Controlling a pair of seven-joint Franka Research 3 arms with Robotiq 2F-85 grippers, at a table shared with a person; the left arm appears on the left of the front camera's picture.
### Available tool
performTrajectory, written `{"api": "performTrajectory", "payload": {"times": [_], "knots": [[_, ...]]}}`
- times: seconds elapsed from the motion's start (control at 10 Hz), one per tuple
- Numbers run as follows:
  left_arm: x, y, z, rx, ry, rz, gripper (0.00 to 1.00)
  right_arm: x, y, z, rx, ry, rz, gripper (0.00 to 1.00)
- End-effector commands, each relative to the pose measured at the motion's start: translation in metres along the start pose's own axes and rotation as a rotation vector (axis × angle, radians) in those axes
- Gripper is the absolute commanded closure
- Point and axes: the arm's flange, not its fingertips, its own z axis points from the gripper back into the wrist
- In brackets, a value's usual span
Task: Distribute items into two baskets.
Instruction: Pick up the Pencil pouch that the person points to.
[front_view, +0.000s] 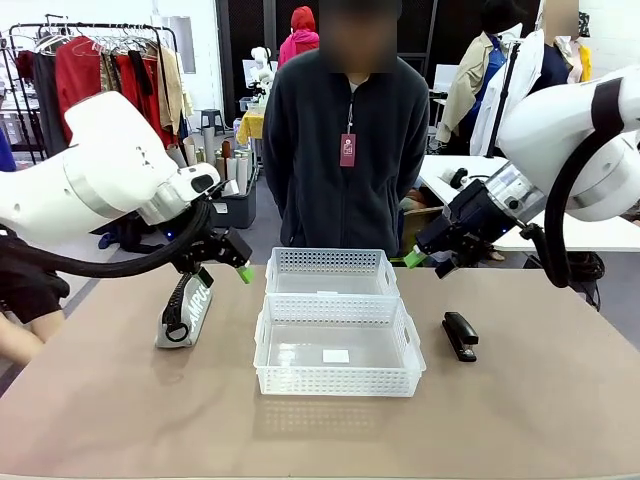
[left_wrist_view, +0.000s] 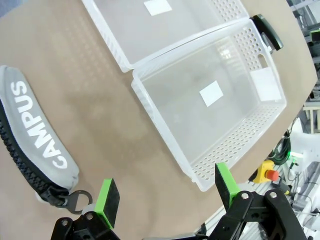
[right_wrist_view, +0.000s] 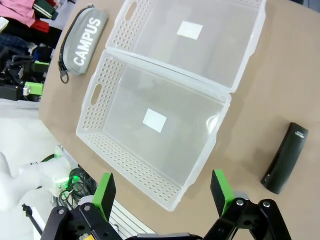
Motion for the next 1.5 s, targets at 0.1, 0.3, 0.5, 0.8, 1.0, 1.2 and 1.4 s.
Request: {"api": "performTrajectory", "payload": {"times": [0.1, 0.3, 0.5, 0.8, 1.0, 1.2, 1.4], "knots": [[0.000, -0.005, -0.001, 0.015, 0.011, -0.009, 0.00, -0.004, 0.007, -0.003, 0.000, 0.015, 0.017, 0.00], [0.005, -0.004, -0.002, -0.096, 0.047, 0.065, 0.00, 0.002, 0.012, -0.007, 0.107, 0.034, -0.066, 0.00], [0.016, -0.002, 0.011, -0.330, 0.042, 0.147, 0.00, 0.012, 0.024, 0.002, 0.321, 0.011, -0.191, 0.00], [0.035, -0.005, 0.034, -0.571, 0.029, 0.245, 0.00, 0.028, 0.037, 0.018, 0.539, -0.044, -0.327, 0.00], [0.058, -0.008, 0.050, -0.684, -0.031, 0.377, 0.00, 0.042, 0.038, 0.029, 0.641, -0.081, -0.393, 0.00], [0.069, 0.001, 0.067, -0.776, -0.121, 0.404, 0.00, 0.054, 0.030, 0.043, 0.729, -0.107, -0.455, 0.00], [0.067, 0.008, 0.081, -0.880, -0.170, 0.355, 0.00, 0.067, 0.019, 0.059, 0.776, -0.150, -0.488, 0.00]]}}
